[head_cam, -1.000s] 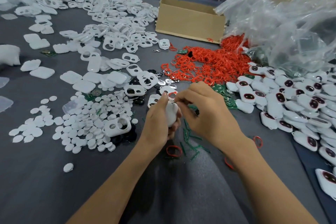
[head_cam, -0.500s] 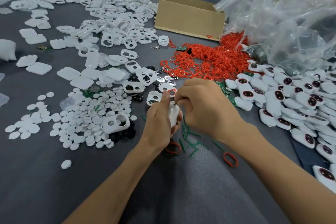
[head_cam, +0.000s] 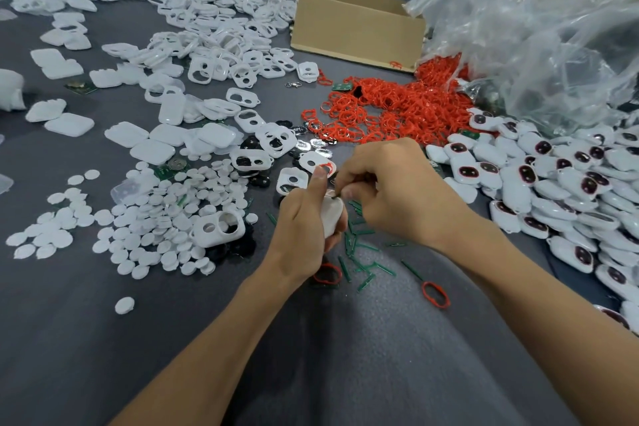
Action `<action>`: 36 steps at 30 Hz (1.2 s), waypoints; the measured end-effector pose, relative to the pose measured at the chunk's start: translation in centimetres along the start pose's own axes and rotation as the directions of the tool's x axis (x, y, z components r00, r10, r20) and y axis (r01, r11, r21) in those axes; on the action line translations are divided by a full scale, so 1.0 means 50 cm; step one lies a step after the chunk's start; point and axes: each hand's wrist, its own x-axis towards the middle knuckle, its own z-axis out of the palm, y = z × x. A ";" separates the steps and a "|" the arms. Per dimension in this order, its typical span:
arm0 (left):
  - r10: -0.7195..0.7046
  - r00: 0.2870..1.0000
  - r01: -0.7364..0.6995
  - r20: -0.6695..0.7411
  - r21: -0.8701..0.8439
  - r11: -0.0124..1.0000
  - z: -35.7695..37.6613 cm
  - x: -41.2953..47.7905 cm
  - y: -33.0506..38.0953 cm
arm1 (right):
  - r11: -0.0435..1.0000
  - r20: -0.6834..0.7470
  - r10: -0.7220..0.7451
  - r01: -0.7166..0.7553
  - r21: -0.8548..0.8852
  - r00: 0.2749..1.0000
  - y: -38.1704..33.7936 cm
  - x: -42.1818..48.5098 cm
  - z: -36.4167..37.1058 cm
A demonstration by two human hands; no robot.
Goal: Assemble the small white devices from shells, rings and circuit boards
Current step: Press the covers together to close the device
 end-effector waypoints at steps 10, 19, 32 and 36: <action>0.003 1.000 -0.003 0.000 -0.052 0.999 -0.001 0.006 -0.011 | 0.995 -0.002 -0.013 0.013 -0.100 1.000 -0.018 -0.007 -0.001; -0.002 1.000 0.002 -0.004 -0.109 0.994 0.003 0.005 -0.012 | 0.977 0.059 -0.023 0.035 -0.208 0.998 -0.038 -0.006 -0.004; 0.005 0.999 -0.008 -0.042 -0.051 0.999 0.003 0.001 -0.007 | 0.986 0.078 0.022 -0.009 -0.165 0.997 -0.026 0.006 -0.007; 0.011 0.999 -0.014 -0.041 -0.068 0.998 0.002 0.004 -0.008 | 0.944 0.060 -0.135 0.146 -0.297 0.989 -0.047 -0.007 0.006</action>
